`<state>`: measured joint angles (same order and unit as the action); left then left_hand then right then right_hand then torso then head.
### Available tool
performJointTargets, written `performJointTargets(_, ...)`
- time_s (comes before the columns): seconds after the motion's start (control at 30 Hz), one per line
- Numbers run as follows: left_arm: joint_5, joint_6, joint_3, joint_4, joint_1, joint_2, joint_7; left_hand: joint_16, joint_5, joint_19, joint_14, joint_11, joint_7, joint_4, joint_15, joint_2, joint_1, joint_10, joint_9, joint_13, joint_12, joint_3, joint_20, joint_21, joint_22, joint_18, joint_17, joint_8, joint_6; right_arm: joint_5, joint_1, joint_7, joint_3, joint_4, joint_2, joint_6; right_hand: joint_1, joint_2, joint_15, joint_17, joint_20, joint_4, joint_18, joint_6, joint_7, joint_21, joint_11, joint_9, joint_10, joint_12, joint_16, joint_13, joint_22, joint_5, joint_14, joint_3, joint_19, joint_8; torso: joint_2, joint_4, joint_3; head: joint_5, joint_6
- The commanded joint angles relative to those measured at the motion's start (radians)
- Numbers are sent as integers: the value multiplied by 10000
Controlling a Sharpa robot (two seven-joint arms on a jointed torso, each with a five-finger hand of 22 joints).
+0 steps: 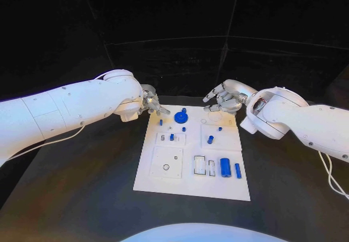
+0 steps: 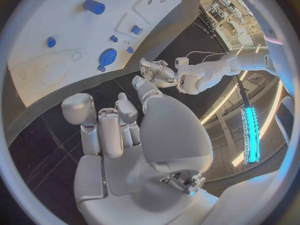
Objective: Assemble the parts on the task board
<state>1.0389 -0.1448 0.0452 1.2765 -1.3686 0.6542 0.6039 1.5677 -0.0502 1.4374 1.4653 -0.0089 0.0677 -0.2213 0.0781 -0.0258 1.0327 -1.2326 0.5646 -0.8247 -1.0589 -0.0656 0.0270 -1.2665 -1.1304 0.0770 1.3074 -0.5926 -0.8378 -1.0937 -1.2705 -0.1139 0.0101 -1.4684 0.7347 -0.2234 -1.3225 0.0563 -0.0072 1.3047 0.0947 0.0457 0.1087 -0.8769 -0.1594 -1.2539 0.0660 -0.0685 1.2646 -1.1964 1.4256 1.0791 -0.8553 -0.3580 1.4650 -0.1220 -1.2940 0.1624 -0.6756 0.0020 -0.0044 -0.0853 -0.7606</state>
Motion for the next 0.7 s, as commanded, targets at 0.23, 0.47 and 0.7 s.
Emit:
performJointTargets(0.23, 41, -900, 121, -1254, -64, -693, -35, -21, -3, -4, 1033, 60, 48, -59, -92, 66, 153, 34, -135, -14, -65, 202, 99, 53, -10, 118, 2548, 72, -57, 19, -19, 101, 8, 21, -27, -33, -51, -12, -61, -12, -25, 16, 176, 58, 13, 74, 5, 14, -76, 53, -66, -25, 15, -101, 499, -53, 75, 55, -16, -24, -13, -17, 36)
performJointTargets(0.47, 112, -1237, 272, -2013, -41, -1117, -124, 0, -1, 25, 1042, 45, 24, -124, -86, 124, 242, 14, -230, -60, -132, 414, 107, 26, -61, 113, 2583, 61, -214, 18, -18, 113, 8, 15, -44, -39, -51, -12, -61, -12, -25, 16, 176, 58, 13, 74, 5, 14, -76, 53, -66, -25, 15, -101, 499, -53, 75, 55, -12, -5, -6, -32, 27)
performJointTargets(0.7, 331, -1424, 431, -2542, 5, -1444, -321, 9, 0, 40, 1046, 28, 2, -177, -74, 158, 270, 5, -270, -76, -161, 549, 101, 13, -86, 110, 2597, 31, -306, 17, -18, 110, 8, 16, -74, -22, -60, -13, -61, -16, -25, 16, 177, 55, 13, 78, 4, 13, -76, 52, -70, -24, 21, -127, 498, -66, 76, 60, -14, -21, 2, -58, -13)
